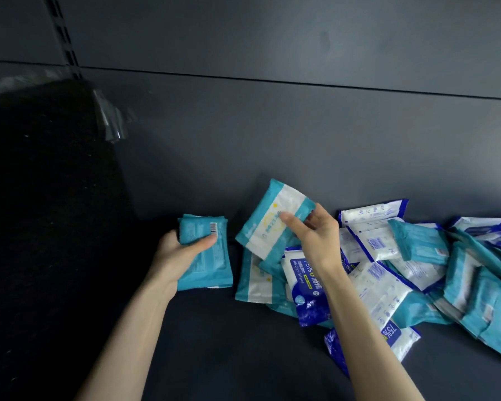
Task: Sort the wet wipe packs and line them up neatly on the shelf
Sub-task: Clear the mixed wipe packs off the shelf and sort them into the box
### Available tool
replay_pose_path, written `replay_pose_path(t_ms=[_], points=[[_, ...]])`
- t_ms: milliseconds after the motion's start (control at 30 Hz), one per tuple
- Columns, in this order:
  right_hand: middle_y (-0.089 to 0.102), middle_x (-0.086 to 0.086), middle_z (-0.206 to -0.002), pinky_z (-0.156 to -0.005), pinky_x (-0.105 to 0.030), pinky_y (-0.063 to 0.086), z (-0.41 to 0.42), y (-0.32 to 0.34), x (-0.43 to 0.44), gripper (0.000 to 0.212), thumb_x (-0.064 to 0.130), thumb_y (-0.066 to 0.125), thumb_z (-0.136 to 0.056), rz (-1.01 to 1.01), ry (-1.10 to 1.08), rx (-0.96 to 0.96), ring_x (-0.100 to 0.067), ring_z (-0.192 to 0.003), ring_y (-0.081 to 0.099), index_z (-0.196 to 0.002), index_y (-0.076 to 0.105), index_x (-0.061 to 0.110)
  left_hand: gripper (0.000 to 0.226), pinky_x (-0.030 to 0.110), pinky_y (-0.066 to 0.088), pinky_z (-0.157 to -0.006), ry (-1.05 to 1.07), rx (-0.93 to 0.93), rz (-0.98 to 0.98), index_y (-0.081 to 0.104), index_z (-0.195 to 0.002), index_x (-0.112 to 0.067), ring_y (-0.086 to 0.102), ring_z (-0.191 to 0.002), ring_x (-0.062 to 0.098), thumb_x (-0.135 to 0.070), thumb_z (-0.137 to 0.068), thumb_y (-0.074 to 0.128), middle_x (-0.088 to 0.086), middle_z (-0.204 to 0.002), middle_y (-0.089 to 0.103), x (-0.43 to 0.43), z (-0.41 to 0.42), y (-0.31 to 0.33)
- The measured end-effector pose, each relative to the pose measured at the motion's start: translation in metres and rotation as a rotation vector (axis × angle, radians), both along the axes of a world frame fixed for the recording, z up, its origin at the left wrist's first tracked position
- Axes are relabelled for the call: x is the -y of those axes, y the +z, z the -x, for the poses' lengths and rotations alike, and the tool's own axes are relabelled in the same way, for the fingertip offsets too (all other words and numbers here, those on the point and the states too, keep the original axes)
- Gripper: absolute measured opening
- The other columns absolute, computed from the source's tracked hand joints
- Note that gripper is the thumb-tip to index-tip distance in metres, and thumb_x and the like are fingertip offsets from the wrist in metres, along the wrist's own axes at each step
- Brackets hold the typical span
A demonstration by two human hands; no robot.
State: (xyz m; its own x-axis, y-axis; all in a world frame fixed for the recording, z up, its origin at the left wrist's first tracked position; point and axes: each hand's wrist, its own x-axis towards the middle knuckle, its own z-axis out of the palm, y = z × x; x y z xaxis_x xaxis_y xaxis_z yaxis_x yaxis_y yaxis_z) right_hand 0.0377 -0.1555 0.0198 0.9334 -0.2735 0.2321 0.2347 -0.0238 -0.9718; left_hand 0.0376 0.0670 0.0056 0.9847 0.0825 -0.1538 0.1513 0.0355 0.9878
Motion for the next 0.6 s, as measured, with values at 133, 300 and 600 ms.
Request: replay_pose_path(t_ms=[133, 300, 600], points=[[0.064, -0.016, -0.068, -0.056, -0.027, 0.044, 0.008, -0.011, 0.005, 0.027, 0.024, 0.069, -0.086, 0.173, -0.011, -0.117, -0.014, -0.06, 0.054, -0.077, 0.061, 0.0, 0.032, 0.038, 0.057, -0.068, -0.1, -0.122, 0.055, 0.069, -0.097, -0.008, 0.071, -0.082, 0.027, -0.024, -0.072, 0.079, 0.011, -0.09, 0.074, 0.006, 0.011, -0.002], [0.065, -0.004, -0.071, -0.061, -0.035, 0.047, 0.014, -0.035, -0.002, 0.024, 0.032, 0.059, -0.092, 0.508, -0.031, -0.252, -0.021, -0.064, 0.059, -0.079, 0.057, 0.013, 0.03, 0.038, 0.059, -0.068, -0.177, -0.207, 0.127, 0.063, -0.103, -0.008, 0.07, -0.085, 0.025, -0.023, -0.08, 0.074, 0.012, -0.097, 0.072, 0.033, 0.016, -0.002], [0.066, -0.008, -0.08, -0.066, -0.04, 0.048, 0.016, -0.041, -0.008, 0.032, 0.039, 0.05, -0.096, 0.649, -0.051, -0.265, -0.025, -0.072, 0.062, -0.086, 0.051, 0.008, 0.025, 0.035, 0.058, -0.067, -0.286, -0.183, 0.109, 0.065, -0.107, -0.011, 0.071, -0.085, 0.023, -0.012, -0.082, 0.072, 0.008, -0.096, 0.073, 0.043, 0.018, -0.003]])
